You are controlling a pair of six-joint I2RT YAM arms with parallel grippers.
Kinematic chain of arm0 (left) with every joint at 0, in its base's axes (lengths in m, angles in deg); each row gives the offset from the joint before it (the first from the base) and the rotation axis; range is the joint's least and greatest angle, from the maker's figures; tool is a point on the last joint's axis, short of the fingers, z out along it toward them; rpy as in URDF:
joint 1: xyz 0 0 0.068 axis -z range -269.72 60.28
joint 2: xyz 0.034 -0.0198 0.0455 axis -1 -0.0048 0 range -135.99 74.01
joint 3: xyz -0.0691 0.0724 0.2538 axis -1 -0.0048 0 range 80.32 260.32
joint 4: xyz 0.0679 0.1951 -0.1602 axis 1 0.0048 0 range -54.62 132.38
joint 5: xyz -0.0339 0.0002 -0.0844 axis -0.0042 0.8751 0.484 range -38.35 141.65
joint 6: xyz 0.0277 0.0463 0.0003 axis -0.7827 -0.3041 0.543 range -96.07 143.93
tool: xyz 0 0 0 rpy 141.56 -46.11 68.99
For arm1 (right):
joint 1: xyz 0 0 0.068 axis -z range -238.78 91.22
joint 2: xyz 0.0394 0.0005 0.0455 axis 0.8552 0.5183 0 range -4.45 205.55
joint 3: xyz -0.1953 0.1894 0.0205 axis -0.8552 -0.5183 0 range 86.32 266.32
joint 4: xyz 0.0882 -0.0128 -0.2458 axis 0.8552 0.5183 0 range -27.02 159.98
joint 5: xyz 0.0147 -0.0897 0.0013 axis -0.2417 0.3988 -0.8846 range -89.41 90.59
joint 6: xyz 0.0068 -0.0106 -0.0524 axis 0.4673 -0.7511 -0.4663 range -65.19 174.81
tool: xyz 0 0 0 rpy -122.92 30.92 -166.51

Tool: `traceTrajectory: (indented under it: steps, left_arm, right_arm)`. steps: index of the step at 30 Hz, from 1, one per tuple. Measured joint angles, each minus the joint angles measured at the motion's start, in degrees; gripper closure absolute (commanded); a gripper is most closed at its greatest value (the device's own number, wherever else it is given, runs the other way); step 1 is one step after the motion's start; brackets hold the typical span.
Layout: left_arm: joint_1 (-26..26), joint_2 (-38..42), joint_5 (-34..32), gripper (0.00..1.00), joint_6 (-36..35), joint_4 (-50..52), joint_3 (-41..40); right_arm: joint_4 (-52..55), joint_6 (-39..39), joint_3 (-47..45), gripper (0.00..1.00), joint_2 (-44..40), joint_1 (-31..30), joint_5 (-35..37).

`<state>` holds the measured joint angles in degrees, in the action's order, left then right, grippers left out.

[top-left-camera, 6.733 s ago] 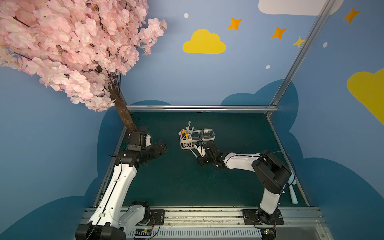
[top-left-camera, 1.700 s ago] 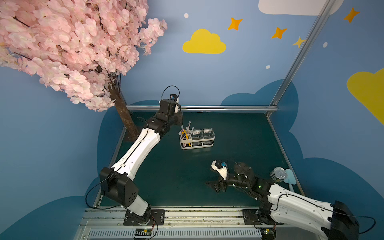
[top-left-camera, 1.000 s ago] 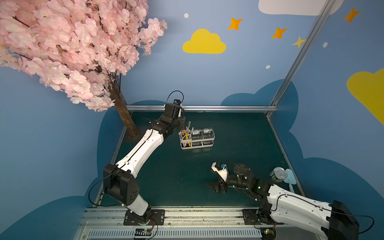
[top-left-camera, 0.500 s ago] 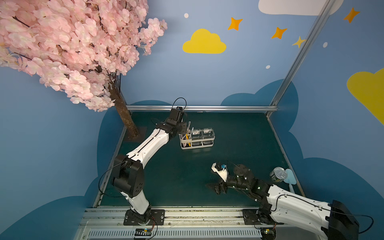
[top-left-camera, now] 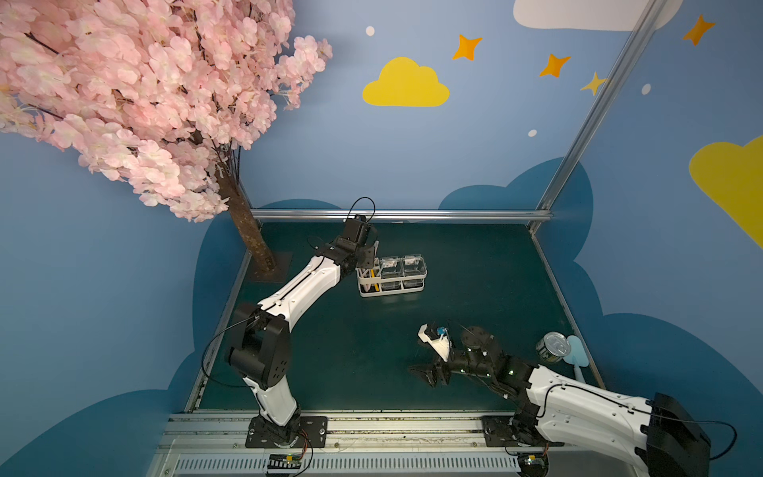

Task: Place the toothbrush into the toothbrush holder
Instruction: Place the toothbrush in the toothbrush holder, then reset both arms

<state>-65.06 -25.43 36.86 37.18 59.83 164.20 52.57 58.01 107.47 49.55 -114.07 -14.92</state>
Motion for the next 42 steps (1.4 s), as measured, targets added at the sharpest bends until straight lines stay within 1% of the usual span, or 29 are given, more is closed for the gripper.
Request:
traceTrajectory:
  steps: [1,2,5,9,12,14,15,17,22,24,28,31,33,36,38,40,42]
  left_arm:
    - [0.0,0.02,-0.15,0.32,-0.07,0.04,0.02]
    - [0.0,0.11,-0.28,0.27,-0.02,0.17,0.13]
    - [0.0,0.59,-0.31,0.21,-0.04,1.01,0.87]
    - [0.0,3.06,-0.26,0.09,-0.22,1.86,1.97]
    - [0.0,6.62,-0.37,0.05,-0.07,2.32,2.08]
    - [0.0,9.2,-0.94,0.01,0.15,2.58,2.14]
    - [0.0,10.32,-1.4,0.0,0.46,2.71,2.14]
    - [-0.04,12.79,-2.25,0.0,1.27,2.97,1.88]
    - [-1.4,18.6,-4.81,0.0,5.7,5.66,-0.57]
    - [-2.78,20.48,-5.68,0.0,8.2,6.93,-2.16]
    - [-6.23,24.68,-7.74,0.0,12.26,8.33,-8.79]
    - [-8.63,25.9,-10.1,0.0,14.05,9.4,-13.44]
    - [-9.6,25.97,-11.91,0.0,14.21,8.72,-16.96]
    - [-10.05,26.01,-14.08,0.0,13.81,5.79,-24.04]
    - [-10.05,26.01,-15.32,0.0,13.33,3.52,-28.17]
    - [-10.05,26.16,-16.81,0.0,12.28,0.0,-32.35]
    - [-10.47,26.75,-17.86,0.0,11.06,-4.72,-36.83]
  right_arm:
    - [-0.02,0.0,0.0,0.12,0.0,0.0,0.0]
    - [-0.04,0.0,0.0,0.12,0.0,0.0,0.0]
    - [-0.02,0.02,0.0,0.12,-0.02,0.0,0.04]
    - [0.13,0.0,0.0,0.12,-0.2,0.0,0.15]
    - [1.44,0.0,0.11,0.12,-1.05,0.0,1.16]
    - [3.48,0.57,0.39,0.12,-2.51,-0.04,3.76]
    - [4.52,0.9,0.61,0.11,-3.45,-0.04,5.09]
    - [6.82,1.36,1.53,0.07,-5.88,0.09,9.2]
    - [10.43,2.95,4.46,0.04,-10.1,2.03,20.22]
    - [12.24,3.8,6.1,0.04,-10.71,4.63,24.83]
    - [14.19,5.27,9.22,0.05,-10.71,14.19,32.54]
    - [12.31,3.56,9.57,0.04,-9.51,21.18,37.16]
    - [8.37,1.55,8.52,0.04,-7.19,25.73,39.74]
    - [2.23,0.46,5.97,0.04,-1.62,33.77,40.74]
    - [0.2,0.81,4.85,0.04,2.27,38.42,40.35]
    - [-1.36,0.22,4.52,0.04,6.21,42.25,38.73]
    - [-5.53,-0.79,4.5,0.05,11.52,45.27,35.71]
